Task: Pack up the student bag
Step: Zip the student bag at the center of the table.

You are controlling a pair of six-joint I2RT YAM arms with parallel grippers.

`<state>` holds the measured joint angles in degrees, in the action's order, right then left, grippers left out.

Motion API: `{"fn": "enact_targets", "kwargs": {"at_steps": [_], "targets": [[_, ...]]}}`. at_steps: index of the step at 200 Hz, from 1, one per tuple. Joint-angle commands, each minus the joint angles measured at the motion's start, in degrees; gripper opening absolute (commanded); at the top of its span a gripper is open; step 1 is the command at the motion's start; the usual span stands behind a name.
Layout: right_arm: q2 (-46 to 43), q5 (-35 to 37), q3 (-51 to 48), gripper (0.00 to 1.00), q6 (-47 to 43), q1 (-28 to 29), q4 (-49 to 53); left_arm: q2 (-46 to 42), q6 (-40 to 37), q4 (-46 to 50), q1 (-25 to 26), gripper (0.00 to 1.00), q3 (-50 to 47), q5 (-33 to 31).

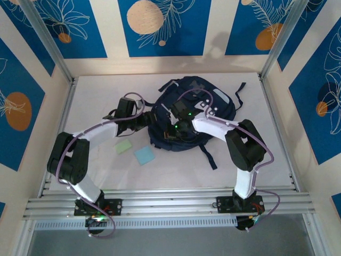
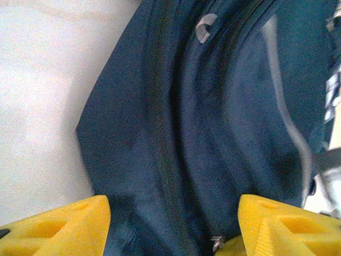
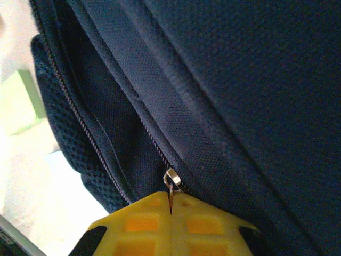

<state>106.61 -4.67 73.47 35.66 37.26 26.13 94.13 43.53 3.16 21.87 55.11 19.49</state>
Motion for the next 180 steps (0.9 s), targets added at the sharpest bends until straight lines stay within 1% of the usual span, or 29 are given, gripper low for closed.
{"fn": "enact_targets", "kwargs": {"at_steps": [1, 21, 29, 32, 40, 46, 61, 79, 103, 121, 145, 180], "targets": [[-2.7, -6.8, -1.4, 0.00, 2.9, -1.0, -4.6, 1.0, 3.6, -4.0, 1.6, 0.64, -2.1, 0.4], [-4.4, -10.0, -3.5, 0.00, 3.6, -0.7, -4.6, 4.5, 4.1, -6.5, 3.0, 0.64, -0.9, -0.5], [-5.4, -10.7, -5.0, 0.00, 3.8, -0.7, -4.6, 6.0, 4.0, -7.1, 3.3, 0.59, -0.1, -1.3], [-5.8, -10.9, -5.6, 0.00, 3.8, -0.8, -4.6, 6.5, 3.7, -7.2, 3.5, 0.54, 0.2, -1.8], [-6.9, -11.2, -7.0, 0.00, 3.5, -0.9, -4.1, 8.0, 3.2, -7.3, 3.4, 0.32, 1.2, -2.1], [-7.8, -11.2, -7.8, 0.00, 2.6, -1.0, -3.0, 8.9, 2.9, -7.2, 3.4, 0.20, 1.7, -2.4], [-9.0, -9.2, -8.3, 0.00, -0.6, -1.3, 2.6, 9.7, 1.9, -7.5, 3.4, 0.00, 2.2, -3.0], [-10.4, -4.5, -8.9, 0.00, -5.0, -2.1, 10.5, 9.4, -0.5, -5.2, 3.3, 0.00, 3.2, -4.3], [-10.9, 9.8, -9.9, 0.00, -9.7, -2.6, 19.4, 8.4, -2.0, -4.0, 2.6, 0.00, 3.4, -5.0], [-11.6, 16.7, -10.5, 0.00, -13.7, -3.1, 22.8, 7.7, -2.6, -3.6, 2.2, 0.00, 3.3, -5.7], [-12.6, 21.9, -10.0, 0.00, -17.4, -5.5, 25.7, 7.5, -3.0, -3.3, 1.6, 0.00, 3.3, -5.7], [-13.2, 28.7, -8.8, 0.00, -20.8, -11.9, 25.7, 7.2, -3.6, -2.2, 0.9, 0.00, 3.6, -5.2]]}}
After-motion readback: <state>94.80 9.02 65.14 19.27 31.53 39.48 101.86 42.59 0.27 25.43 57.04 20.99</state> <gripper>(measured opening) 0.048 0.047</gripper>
